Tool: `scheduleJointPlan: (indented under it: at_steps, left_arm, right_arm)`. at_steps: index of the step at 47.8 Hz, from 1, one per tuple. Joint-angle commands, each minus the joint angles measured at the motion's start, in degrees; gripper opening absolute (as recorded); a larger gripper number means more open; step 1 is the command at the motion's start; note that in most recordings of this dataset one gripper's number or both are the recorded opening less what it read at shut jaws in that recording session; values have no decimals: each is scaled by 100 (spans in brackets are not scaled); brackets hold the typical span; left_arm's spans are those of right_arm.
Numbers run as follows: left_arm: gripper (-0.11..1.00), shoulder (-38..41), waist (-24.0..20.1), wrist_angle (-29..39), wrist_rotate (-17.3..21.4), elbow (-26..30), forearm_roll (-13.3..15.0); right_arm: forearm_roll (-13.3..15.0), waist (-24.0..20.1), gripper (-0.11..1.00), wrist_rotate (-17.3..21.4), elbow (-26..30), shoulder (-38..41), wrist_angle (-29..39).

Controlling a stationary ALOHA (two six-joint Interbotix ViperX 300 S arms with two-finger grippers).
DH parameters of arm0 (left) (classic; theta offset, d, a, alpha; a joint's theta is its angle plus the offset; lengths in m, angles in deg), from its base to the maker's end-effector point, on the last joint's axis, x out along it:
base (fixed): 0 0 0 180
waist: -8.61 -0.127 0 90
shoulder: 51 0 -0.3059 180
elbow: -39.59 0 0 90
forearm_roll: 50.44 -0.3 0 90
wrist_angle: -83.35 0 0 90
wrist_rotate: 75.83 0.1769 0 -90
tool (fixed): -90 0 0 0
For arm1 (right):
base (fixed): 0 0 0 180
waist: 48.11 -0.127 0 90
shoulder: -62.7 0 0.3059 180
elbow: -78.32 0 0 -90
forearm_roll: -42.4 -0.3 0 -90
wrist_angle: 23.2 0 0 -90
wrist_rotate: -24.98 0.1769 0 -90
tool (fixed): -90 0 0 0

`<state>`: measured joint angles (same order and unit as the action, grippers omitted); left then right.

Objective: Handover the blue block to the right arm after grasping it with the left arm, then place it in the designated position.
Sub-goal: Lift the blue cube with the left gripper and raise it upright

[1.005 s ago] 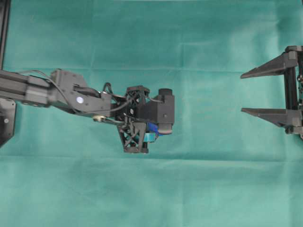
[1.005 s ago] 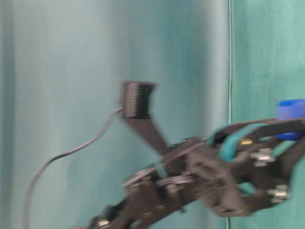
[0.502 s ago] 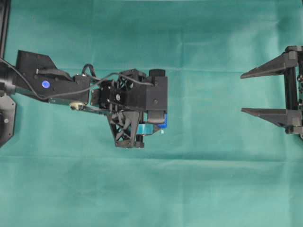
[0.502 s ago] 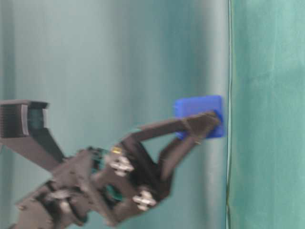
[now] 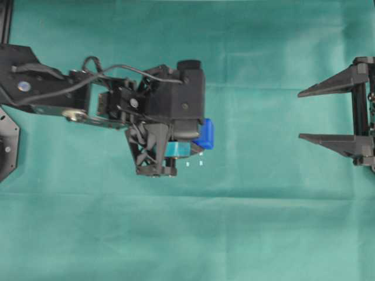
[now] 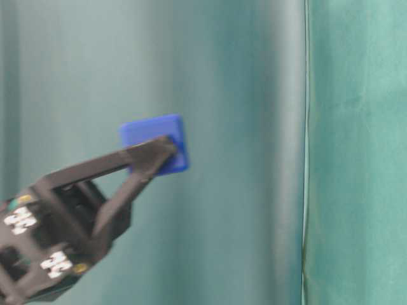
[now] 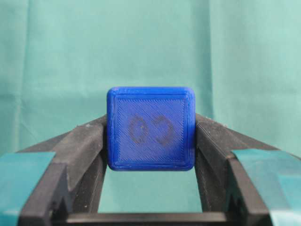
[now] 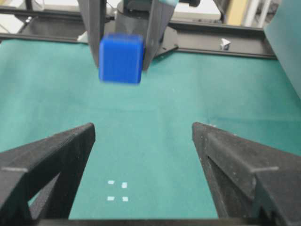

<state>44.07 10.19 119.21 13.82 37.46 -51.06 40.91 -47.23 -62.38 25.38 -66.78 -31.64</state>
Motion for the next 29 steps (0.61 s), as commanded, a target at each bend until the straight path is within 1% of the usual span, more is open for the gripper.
scheduleJointPlan:
  at_steps: [1, 29]
  left_arm:
    - [46, -220, -18, 0, 9, 176, -26]
    - [46, -290, -35, 0, 9, 158, -26]
  right_arm:
    - [9, 0, 94, -9, 141, 26, -18]
    - [9, 9, 94, 0, 149, 26, -18]
